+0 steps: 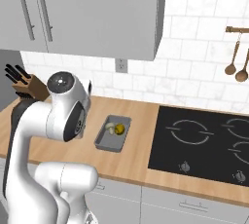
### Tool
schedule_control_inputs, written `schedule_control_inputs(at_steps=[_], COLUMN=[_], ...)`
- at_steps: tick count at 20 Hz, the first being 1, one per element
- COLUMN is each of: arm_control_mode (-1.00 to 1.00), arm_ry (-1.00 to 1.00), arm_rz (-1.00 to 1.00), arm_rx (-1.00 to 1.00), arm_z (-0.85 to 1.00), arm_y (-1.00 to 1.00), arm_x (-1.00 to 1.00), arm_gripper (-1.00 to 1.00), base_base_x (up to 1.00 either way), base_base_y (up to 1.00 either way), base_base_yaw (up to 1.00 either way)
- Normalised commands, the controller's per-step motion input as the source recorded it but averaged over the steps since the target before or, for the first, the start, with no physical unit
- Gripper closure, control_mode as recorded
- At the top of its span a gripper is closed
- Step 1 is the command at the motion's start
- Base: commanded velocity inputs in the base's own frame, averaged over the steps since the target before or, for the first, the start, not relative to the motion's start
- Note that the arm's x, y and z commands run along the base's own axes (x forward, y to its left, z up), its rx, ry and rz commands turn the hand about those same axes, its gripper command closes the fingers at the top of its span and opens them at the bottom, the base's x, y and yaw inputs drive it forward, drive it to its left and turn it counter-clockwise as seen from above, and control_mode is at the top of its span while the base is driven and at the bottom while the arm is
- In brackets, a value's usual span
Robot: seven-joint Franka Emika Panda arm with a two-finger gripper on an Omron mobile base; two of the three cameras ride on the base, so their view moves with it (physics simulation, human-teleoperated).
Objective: Take the meat container that has the fish and place it on the second highest rack of the freezer. Then take the vegetable container that has the lemon and mushroom and place it on the highest rack of the freezer.
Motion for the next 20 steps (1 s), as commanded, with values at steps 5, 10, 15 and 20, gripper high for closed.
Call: schedule_control_inputs(at_steps=[5, 10, 15, 20], arm_control_mode=[-1.0, -1.0, -1.0, -1.0], arm_ry=[0.05, 0.19, 0.19, 0.0], arm_rz=[0.19, 0.15, 0.08, 0.03], arm_rx=[-0.1, -0.12, -0.04, 0.0], arm_z=[-0.73, -0.47, -0.3, -0.26], arm_y=[0.0, 0.0, -0.01, -0.09], arm_x=[0.21, 0.0, 0.0, 0.24], arm_gripper=[-1.0, -1.0, -1.0, -1.0], base_base_x=[0.0, 0.0, 0.0, 0.0], base_base_y=[0.0, 0.0, 0.0, 0.0], base_base_yaw=[0.0, 0.0, 0.0, 0.0])
